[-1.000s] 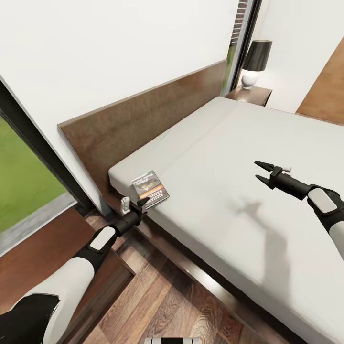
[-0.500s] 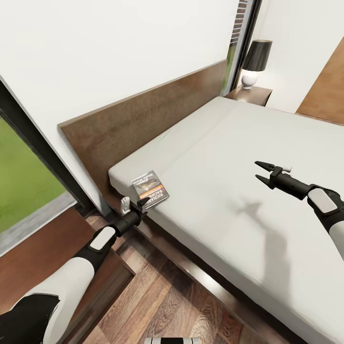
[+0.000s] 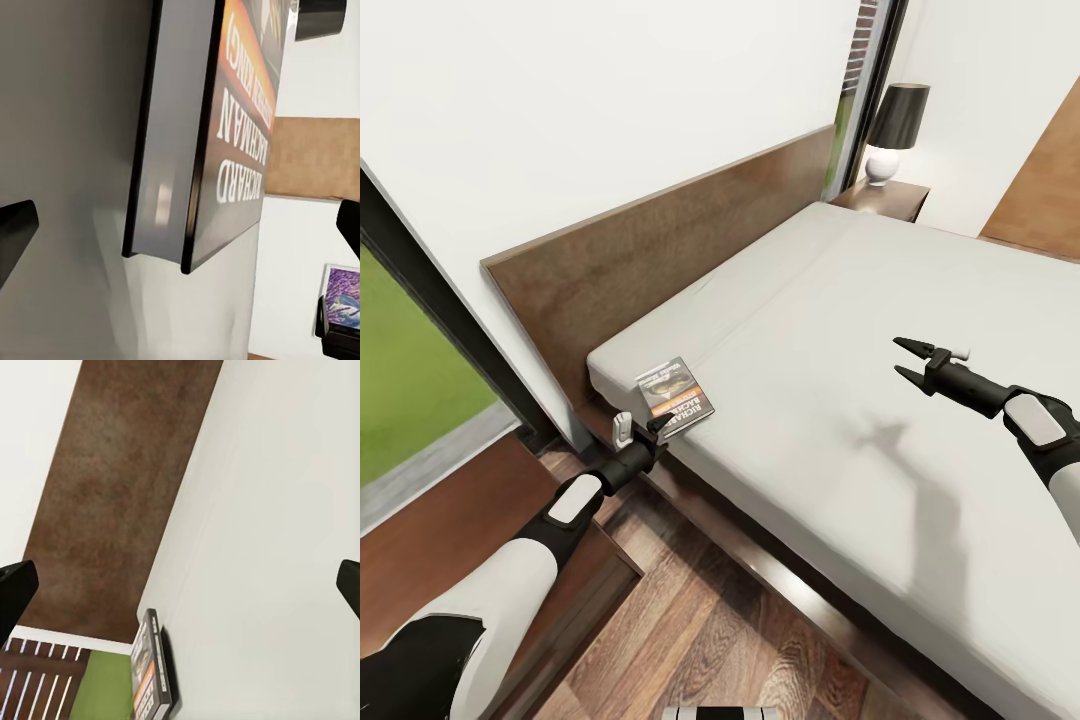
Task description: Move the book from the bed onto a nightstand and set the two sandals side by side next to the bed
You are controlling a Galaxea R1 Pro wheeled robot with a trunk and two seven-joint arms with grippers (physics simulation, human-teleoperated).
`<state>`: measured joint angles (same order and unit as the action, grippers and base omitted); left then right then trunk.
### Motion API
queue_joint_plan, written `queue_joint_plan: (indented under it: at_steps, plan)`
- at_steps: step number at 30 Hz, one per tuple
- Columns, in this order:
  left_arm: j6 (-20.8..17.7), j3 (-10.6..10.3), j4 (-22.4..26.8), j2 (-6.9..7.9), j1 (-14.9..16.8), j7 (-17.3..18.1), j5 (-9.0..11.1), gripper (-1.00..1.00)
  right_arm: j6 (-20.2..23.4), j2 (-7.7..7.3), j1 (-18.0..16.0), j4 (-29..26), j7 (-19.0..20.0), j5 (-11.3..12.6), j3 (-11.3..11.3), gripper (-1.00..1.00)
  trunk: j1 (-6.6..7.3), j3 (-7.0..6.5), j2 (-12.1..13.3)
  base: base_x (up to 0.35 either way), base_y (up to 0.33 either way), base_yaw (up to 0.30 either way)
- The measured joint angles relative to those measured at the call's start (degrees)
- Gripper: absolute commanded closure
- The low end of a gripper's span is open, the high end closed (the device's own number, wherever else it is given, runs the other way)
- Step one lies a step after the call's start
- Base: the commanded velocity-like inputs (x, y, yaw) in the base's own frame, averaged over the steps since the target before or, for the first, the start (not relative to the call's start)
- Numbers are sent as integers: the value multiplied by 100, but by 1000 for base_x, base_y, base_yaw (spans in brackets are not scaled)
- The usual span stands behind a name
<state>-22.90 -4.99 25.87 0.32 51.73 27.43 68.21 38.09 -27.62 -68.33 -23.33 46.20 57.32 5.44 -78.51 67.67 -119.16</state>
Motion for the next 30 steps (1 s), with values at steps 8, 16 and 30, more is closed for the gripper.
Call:
queue_joint_plan:
  at_steps: [8,16,30]
  plan:
    - [2,-7,5,0,0,-17,0,-100,2,0,0,0,0,6,-1,-100,0,0,0,0,0,0]
    - [29,-7,15,0,0,-25,3,-100,3,0,0,0,0,6,-1,-100,0,0,0,0,0,0]
    - [52,-9,17,0,0,-27,7,-100,2,0,0,0,0,8,-1,-100,0,0,0,0,0,0]
